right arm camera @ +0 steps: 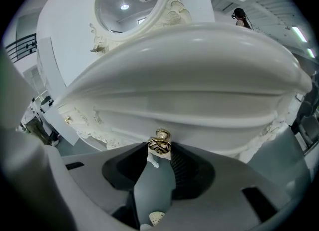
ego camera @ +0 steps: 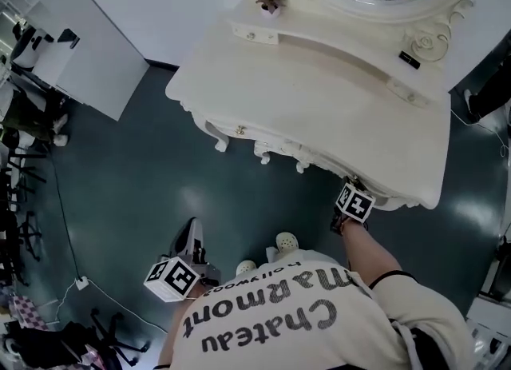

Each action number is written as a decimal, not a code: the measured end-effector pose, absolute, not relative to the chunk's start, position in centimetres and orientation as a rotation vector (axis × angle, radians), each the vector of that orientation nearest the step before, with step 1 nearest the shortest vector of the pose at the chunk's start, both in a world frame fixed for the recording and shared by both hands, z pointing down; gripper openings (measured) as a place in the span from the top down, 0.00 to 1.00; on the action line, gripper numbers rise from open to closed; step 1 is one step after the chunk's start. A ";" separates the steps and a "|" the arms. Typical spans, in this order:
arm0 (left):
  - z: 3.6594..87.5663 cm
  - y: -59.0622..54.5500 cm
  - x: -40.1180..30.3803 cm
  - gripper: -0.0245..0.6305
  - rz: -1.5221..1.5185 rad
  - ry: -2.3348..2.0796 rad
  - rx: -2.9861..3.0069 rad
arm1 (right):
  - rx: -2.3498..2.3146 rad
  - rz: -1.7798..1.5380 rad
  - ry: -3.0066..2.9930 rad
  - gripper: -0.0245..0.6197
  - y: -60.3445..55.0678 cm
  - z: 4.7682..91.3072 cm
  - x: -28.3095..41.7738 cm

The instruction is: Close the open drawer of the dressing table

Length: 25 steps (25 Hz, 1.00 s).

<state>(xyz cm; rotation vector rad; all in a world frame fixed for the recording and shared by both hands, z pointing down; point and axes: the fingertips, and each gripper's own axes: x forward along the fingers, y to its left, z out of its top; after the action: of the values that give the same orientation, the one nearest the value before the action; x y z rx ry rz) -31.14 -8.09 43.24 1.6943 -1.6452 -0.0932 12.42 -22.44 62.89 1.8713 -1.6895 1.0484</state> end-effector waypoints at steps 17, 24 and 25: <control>41.0 -8.1 -33.4 0.95 -0.054 -1.413 1.931 | 1.889 1.289 -1.633 0.81 -14.0 59.6 4.9; 40.1 -6.0 -31.7 0.95 -0.051 -1.281 2.035 | 1.870 1.220 -1.916 0.86 -11.9 51.8 0.3; 39.8 -5.8 -31.5 0.95 -0.050 -1.266 2.052 | 1.878 1.186 -1.965 0.87 -11.7 50.3 -0.1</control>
<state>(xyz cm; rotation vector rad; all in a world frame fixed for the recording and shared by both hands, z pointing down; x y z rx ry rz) -31.52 -5.75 39.82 2.0522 -1.2662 -0.0505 -0.07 -11.70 50.32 1.8775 -1.9652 1.1856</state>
